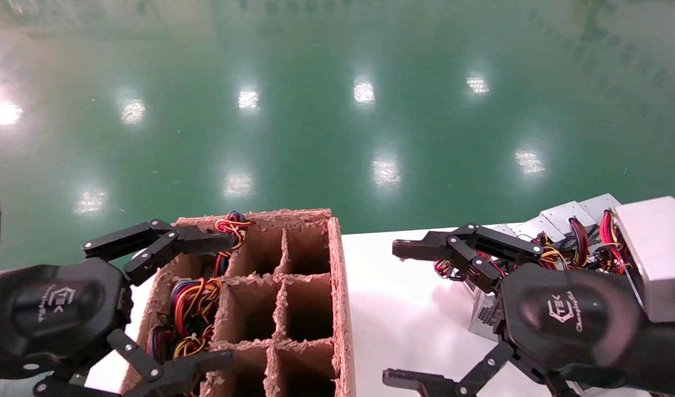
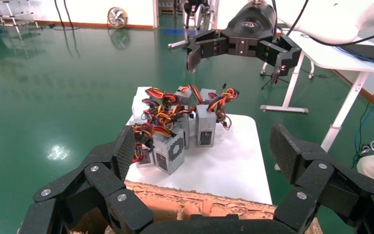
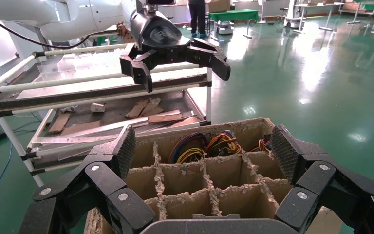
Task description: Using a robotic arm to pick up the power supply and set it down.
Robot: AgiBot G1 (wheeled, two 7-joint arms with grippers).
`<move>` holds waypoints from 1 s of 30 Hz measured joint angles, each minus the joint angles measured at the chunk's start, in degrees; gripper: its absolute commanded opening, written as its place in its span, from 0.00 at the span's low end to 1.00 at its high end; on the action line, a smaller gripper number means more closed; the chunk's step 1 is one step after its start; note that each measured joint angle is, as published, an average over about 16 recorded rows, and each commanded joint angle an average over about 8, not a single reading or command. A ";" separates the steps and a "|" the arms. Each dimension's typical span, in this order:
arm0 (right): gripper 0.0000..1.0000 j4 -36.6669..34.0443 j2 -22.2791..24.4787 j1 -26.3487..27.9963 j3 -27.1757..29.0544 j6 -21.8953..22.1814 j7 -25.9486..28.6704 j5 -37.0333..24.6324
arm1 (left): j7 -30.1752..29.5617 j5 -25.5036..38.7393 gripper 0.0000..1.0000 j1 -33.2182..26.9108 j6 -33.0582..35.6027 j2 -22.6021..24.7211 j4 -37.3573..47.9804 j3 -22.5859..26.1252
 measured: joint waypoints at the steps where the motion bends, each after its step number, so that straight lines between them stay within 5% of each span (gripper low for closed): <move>1: 1.00 0.00 0.00 0.00 0.00 0.00 0.00 0.00 | 0.00 0.00 1.00 0.00 0.00 0.00 0.00 0.00; 20: 1.00 0.00 0.00 0.00 0.00 0.00 0.00 0.00 | 0.00 0.00 1.00 0.00 0.00 0.00 0.00 0.00; 21: 1.00 0.00 0.00 0.00 0.00 0.00 0.00 0.00 | 0.00 0.00 0.94 0.00 0.00 0.00 0.00 0.00; 28: 1.00 0.00 0.00 0.00 0.00 0.00 0.00 0.00 | 0.00 0.00 0.06 0.00 0.00 0.00 0.00 0.00; 30: 1.00 0.00 0.00 0.00 0.00 0.00 0.00 0.00 | 0.00 0.00 0.00 0.00 0.00 0.00 0.00 0.00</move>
